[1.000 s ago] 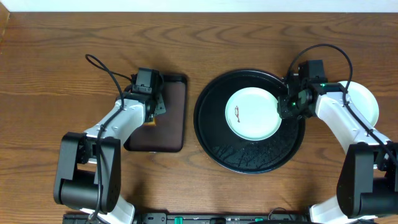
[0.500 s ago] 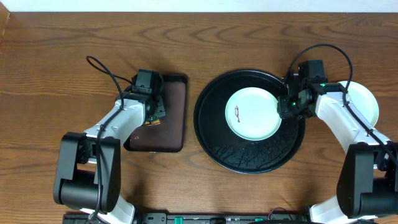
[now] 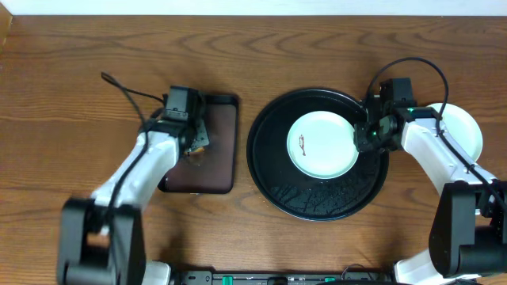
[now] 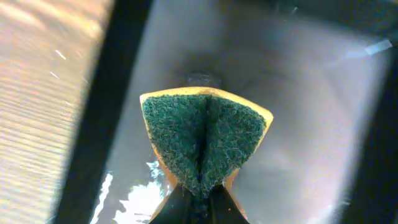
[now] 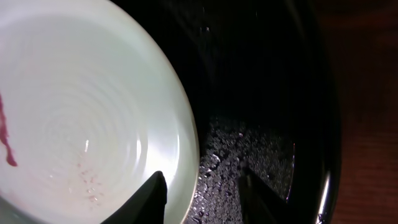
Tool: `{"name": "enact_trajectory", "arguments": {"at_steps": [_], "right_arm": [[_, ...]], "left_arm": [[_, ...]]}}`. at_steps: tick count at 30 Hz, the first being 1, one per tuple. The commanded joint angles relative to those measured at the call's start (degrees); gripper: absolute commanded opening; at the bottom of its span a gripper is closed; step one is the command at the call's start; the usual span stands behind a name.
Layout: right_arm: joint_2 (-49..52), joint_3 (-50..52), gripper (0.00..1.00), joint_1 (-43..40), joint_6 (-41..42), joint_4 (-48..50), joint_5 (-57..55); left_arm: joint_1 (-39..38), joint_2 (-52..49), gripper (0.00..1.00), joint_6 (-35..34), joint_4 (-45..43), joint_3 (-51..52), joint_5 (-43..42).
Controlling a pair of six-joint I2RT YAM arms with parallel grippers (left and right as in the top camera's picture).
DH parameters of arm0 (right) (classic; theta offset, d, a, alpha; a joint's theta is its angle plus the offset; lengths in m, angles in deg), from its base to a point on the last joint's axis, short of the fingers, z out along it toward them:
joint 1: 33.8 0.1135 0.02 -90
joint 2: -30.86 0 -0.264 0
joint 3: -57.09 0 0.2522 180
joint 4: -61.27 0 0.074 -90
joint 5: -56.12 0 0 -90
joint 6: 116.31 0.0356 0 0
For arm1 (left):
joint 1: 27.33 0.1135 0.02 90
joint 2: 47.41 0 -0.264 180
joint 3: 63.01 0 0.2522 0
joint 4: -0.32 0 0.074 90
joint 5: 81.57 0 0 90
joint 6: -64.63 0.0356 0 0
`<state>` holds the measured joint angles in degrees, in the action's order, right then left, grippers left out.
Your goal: Clean dirty plates on tray and stack at the side
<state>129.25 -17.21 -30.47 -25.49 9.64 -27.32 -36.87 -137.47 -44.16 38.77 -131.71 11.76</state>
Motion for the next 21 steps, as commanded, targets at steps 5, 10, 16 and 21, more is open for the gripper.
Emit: {"name": "enact_trajectory", "arguments": {"at_steps": [5, 10, 16, 21], "right_arm": [[-0.5, 0.4, 0.46, 0.1, -0.5, 0.2, -0.6], [-0.5, 0.4, 0.48, 0.1, -0.5, 0.2, -0.6], [-0.5, 0.4, 0.52, 0.1, -0.5, 0.2, -0.6], [-0.5, 0.4, 0.53, 0.1, -0.5, 0.2, -0.6]], "left_arm": [[-1.6, 14.1, 0.07, 1.1, 2.4, -0.5, 1.6], [-5.2, 20.3, 0.08, 1.1, 2.9, -0.5, 10.6], [-8.3, 23.9, 0.08, 1.1, 2.4, -0.5, 17.9], [-8.2, 23.7, 0.07, 1.1, -0.2, -0.5, 20.8]]}}
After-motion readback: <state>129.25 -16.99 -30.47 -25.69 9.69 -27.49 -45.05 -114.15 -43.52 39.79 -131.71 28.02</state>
